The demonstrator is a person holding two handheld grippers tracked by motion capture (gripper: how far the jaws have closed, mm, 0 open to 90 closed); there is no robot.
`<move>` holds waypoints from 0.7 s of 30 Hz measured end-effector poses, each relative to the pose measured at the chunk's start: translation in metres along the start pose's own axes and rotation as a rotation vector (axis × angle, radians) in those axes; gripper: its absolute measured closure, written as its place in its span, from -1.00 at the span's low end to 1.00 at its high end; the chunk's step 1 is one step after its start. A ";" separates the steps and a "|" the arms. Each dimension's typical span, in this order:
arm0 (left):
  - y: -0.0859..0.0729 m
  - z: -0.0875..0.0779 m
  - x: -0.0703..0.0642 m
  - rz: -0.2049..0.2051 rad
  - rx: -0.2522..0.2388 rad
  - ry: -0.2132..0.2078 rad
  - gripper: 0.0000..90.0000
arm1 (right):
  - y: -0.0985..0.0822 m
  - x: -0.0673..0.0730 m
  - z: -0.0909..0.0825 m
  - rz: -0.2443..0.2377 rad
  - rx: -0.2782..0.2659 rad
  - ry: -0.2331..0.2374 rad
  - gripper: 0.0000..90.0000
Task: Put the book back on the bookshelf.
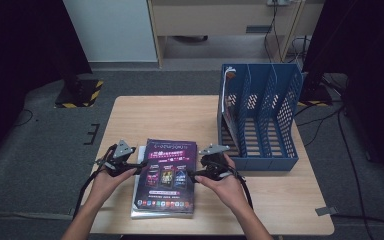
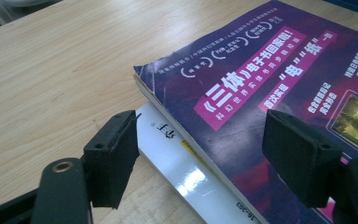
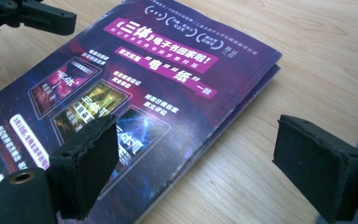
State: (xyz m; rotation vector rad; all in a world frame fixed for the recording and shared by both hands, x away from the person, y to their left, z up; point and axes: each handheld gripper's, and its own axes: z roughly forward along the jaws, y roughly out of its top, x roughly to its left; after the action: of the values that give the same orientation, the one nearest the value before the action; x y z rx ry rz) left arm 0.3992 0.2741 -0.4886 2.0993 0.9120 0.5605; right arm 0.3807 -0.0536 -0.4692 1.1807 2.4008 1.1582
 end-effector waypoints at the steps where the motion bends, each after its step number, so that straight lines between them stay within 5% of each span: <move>1: 0.000 0.000 -0.001 0.002 -0.001 -0.002 -0.39 | 0.000 0.001 0.004 0.000 -0.004 0.002 -0.68; 10: 0.003 0.000 -0.002 0.008 -0.003 -0.017 -0.36 | -0.003 0.005 0.021 0.029 -0.004 0.005 -0.66; 21: 0.000 0.013 -0.008 0.007 0.049 -0.042 -0.40 | -0.011 0.007 0.035 0.034 0.011 0.019 -0.69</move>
State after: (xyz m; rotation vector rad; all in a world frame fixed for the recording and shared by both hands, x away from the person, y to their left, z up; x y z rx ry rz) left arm 0.4020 0.2616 -0.4973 2.1509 0.9027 0.5007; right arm 0.3879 -0.0332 -0.4996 1.2239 2.4131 1.1737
